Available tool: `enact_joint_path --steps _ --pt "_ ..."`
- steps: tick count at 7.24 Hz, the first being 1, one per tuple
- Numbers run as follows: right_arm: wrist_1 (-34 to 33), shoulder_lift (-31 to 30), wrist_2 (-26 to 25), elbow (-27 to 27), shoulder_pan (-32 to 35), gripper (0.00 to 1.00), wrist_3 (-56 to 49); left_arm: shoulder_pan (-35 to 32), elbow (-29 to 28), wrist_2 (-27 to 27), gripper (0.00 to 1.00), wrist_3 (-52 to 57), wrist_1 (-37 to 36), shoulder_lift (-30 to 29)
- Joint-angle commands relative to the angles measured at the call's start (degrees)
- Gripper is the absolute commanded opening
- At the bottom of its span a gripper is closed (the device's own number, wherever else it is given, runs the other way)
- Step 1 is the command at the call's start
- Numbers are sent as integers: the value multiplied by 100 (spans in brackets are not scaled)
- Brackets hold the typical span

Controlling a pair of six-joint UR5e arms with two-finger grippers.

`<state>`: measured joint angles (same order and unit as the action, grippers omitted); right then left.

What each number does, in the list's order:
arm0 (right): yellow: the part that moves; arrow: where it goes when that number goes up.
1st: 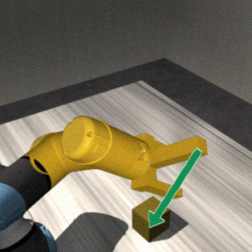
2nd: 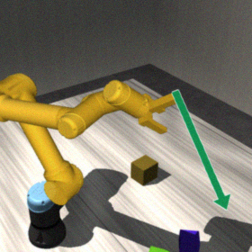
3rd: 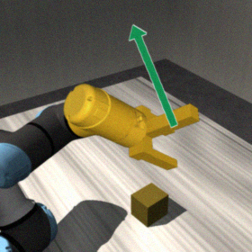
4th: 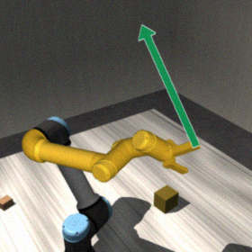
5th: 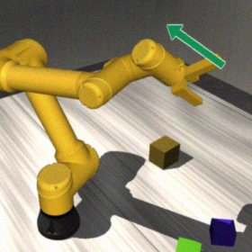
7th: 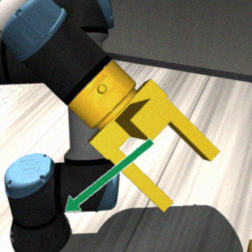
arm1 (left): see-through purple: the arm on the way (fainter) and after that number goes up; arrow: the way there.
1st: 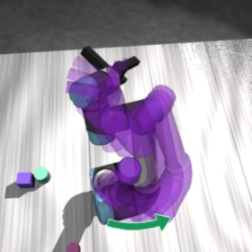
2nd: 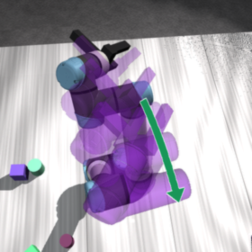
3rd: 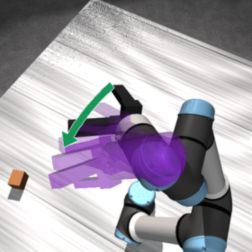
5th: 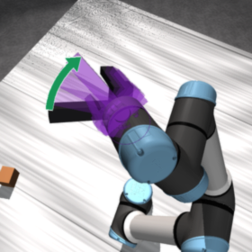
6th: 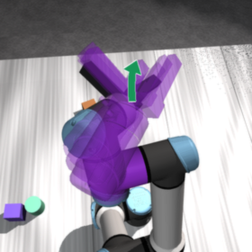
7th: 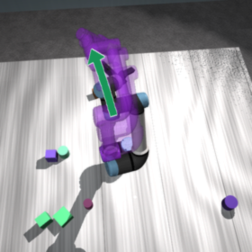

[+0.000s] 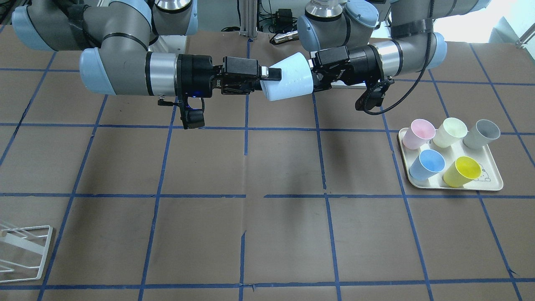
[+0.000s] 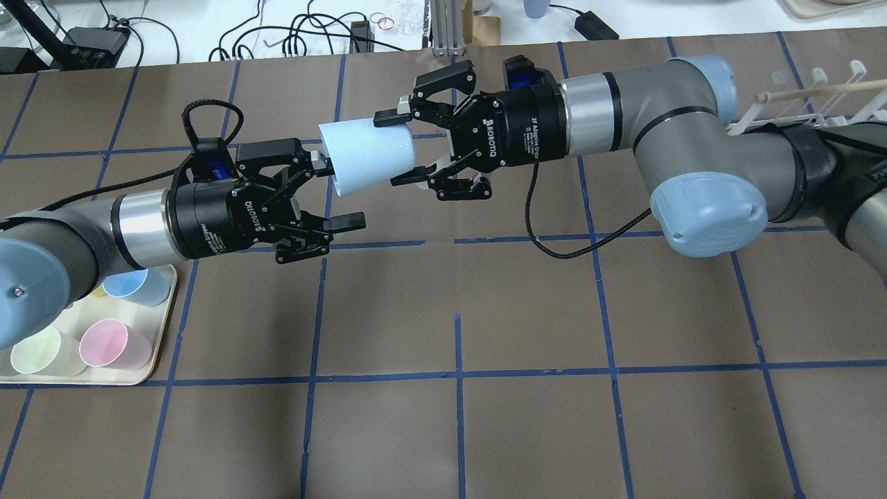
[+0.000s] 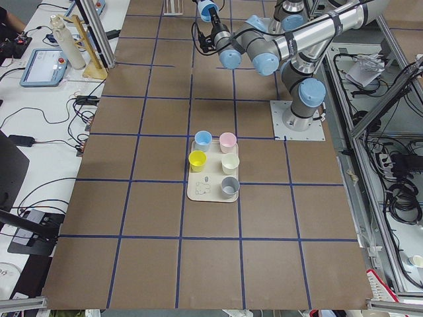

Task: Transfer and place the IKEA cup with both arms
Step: 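Close the left gripper on the cup's open end beside the right gripper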

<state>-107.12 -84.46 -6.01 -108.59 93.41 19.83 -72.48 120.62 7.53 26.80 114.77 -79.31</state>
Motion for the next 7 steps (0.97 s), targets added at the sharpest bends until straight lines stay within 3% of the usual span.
enact_joint_path --steps 1,2,4,5,7 --pt "7 17 -32 -13 1 0 3 41 -3 3 68 1 -68 -5" --pt "7 17 -41 -13 1 0 12 41 -3 -6 55 -16 -147 -22" --pt "15 17 -50 -13 1 0 47 41 -3 -120 16 -25 -166 -23" --pt "15 17 -58 -22 1 0 47 49 -12 -120 5 -25 -166 -14" --pt "15 17 -59 -22 1 0 64 49 -12 -103 0 -8 -279 -5"
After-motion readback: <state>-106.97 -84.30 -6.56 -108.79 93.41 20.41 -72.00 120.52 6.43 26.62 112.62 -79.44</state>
